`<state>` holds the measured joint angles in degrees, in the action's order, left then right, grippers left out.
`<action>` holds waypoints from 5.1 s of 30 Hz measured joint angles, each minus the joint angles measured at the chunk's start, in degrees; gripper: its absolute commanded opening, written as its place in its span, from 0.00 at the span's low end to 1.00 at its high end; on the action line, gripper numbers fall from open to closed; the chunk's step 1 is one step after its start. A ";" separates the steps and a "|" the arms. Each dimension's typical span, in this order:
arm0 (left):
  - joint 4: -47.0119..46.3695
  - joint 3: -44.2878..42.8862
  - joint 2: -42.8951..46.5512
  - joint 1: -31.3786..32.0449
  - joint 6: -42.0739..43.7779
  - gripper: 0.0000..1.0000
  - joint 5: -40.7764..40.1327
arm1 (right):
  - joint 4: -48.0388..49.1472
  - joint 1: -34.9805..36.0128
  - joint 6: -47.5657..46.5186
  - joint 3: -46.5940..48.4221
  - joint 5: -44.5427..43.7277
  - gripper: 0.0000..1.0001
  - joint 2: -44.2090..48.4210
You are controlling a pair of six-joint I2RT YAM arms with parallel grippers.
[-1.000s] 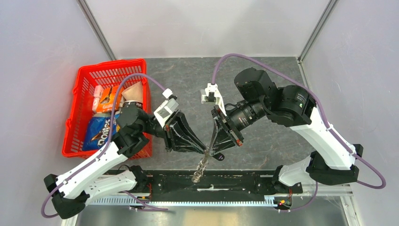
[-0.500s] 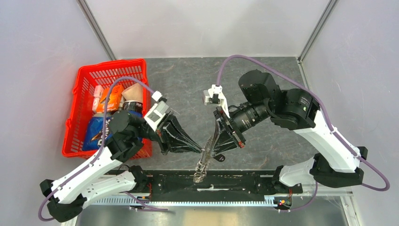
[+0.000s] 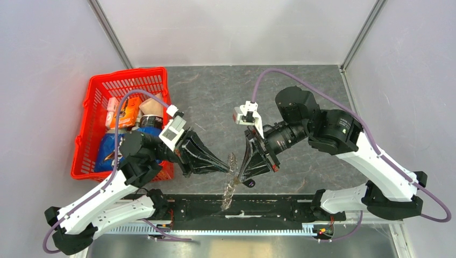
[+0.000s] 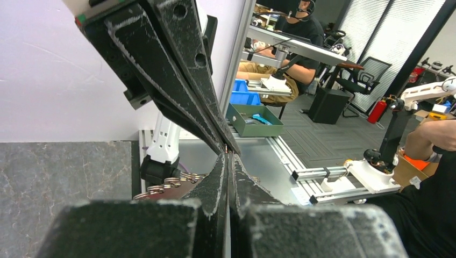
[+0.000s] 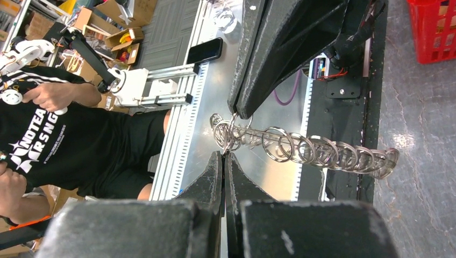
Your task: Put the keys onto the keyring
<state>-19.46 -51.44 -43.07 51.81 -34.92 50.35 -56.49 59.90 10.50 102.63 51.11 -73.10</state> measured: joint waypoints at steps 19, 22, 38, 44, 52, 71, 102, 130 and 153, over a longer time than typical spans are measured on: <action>-4.70 0.02 0.37 0.04 -0.46 0.02 -0.92 | 2.80 0.37 1.25 -4.04 0.04 0.00 2.56; -4.68 -0.04 0.07 0.04 -0.85 0.09 -0.57 | 1.90 0.37 0.92 -2.64 -0.48 0.00 2.47; -2.36 -1.42 -5.35 0.04 -1.75 0.43 4.35 | -2.58 0.37 -0.90 4.35 0.50 0.00 -1.88; -1.42 -1.51 -5.27 0.04 -1.73 0.42 5.60 | -4.02 0.37 -1.62 4.46 0.39 0.00 -1.90; 0.96 -1.66 -4.39 0.04 -1.42 0.42 5.70 | -5.27 0.37 -2.23 5.57 -0.22 0.00 -1.90; 1.84 -2.29 -5.01 0.46 -1.14 0.30 5.77 | -5.49 0.37 -2.21 6.60 -1.55 0.00 -3.34; 7.17 -3.15 -2.23 2.34 3.28 0.02 0.33 | -3.45 0.37 -2.38 5.05 -2.60 0.00 -0.85; 5.60 -3.10 -0.22 2.64 3.28 0.02 -5.25 | 3.96 0.37 0.48 -0.22 -8.55 0.50 5.46; 3.74 -1.73 0.55 2.64 3.26 0.02 -10.01 | 8.52 0.37 1.42 1.90 -10.62 0.31 2.36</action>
<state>-15.73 -53.17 -42.52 54.46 -31.66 40.34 -47.97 60.27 11.92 104.53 40.49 -70.74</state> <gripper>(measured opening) 0.022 0.313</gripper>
